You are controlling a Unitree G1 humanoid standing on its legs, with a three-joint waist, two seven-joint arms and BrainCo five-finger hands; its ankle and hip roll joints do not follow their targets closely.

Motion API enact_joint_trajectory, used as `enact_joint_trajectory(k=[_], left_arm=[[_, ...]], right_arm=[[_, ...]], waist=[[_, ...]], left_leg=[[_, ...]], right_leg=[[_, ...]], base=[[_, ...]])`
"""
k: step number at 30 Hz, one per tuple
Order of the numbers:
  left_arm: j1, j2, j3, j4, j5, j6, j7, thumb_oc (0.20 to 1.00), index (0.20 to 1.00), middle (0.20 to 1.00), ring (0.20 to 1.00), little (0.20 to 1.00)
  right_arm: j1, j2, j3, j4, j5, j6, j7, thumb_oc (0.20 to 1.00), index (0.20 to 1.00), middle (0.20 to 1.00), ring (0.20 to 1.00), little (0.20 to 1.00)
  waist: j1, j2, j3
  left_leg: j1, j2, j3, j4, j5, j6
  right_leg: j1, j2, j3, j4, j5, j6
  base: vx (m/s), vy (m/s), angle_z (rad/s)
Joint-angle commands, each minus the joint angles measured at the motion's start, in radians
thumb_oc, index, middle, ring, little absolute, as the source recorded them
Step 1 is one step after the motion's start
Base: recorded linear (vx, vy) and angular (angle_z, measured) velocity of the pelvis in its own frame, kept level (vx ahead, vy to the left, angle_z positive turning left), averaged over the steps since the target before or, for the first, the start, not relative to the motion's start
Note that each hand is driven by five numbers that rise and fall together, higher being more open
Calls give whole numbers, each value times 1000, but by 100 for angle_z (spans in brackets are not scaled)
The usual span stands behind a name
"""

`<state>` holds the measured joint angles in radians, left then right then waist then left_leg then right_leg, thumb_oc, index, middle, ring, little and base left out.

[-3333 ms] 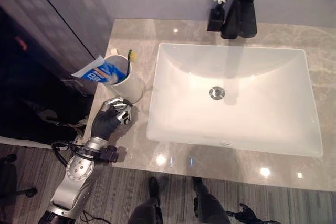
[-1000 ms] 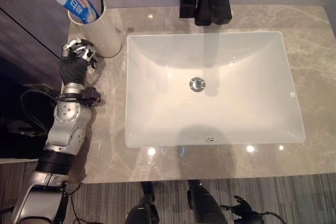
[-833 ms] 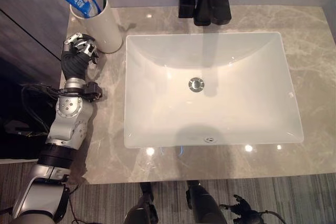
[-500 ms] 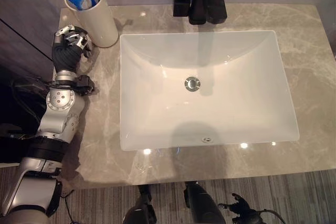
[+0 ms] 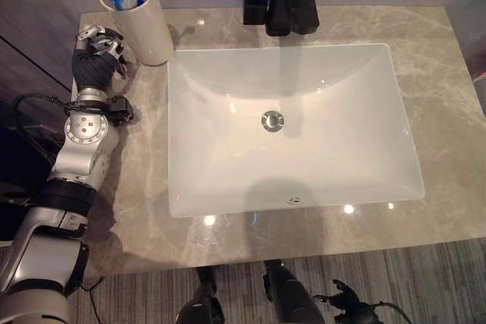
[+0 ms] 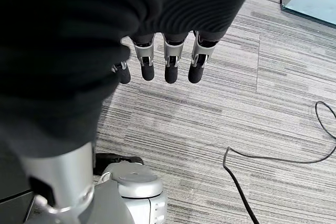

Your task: Put brush and paste in cup on sink, flatten towel.

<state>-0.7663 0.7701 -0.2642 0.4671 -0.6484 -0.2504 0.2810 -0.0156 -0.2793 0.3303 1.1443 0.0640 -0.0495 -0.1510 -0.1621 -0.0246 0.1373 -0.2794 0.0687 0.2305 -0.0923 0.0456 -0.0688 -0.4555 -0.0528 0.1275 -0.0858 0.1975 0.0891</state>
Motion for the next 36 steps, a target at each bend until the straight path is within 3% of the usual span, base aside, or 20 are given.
enact_joint_trajectory(k=[1, 25, 36], left_arm=[[6, 6, -15, -16, 25, -5, -12, 200, 200, 200, 200, 200], [-122, -144, -96, 103, 52, -1, 13, 200, 200, 200, 200, 200], [-235, -155, -119, 231, 52, -4, 35, 200, 200, 200, 200, 200]], right_arm=[[3, -27, 16, 1, 8, -9, -7, 1000, 1000, 1000, 1000, 1000], [0, -39, 32, -7, 13, -15, -13, 1000, 1000, 1000, 1000, 1000], [4, -48, 39, -6, 20, -25, -17, 1000, 1000, 1000, 1000, 1000]], waist=[[-12, 6, 7], [-51, 11, -1], [-68, 14, -8]], left_leg=[[-6, 18, -71, 5, 11, -37], [-21, 27, -43, 5, 16, -43], [-35, 34, -32, 5, 24, -50]], right_leg=[[48, -63, -34, -2, -43, 75], [7, -45, 8, -2, -32, 72], [-15, -37, 21, -2, -22, 71]], base=[[0, 0, 0], [-2, -9, -5], [-3, -5, -1]])
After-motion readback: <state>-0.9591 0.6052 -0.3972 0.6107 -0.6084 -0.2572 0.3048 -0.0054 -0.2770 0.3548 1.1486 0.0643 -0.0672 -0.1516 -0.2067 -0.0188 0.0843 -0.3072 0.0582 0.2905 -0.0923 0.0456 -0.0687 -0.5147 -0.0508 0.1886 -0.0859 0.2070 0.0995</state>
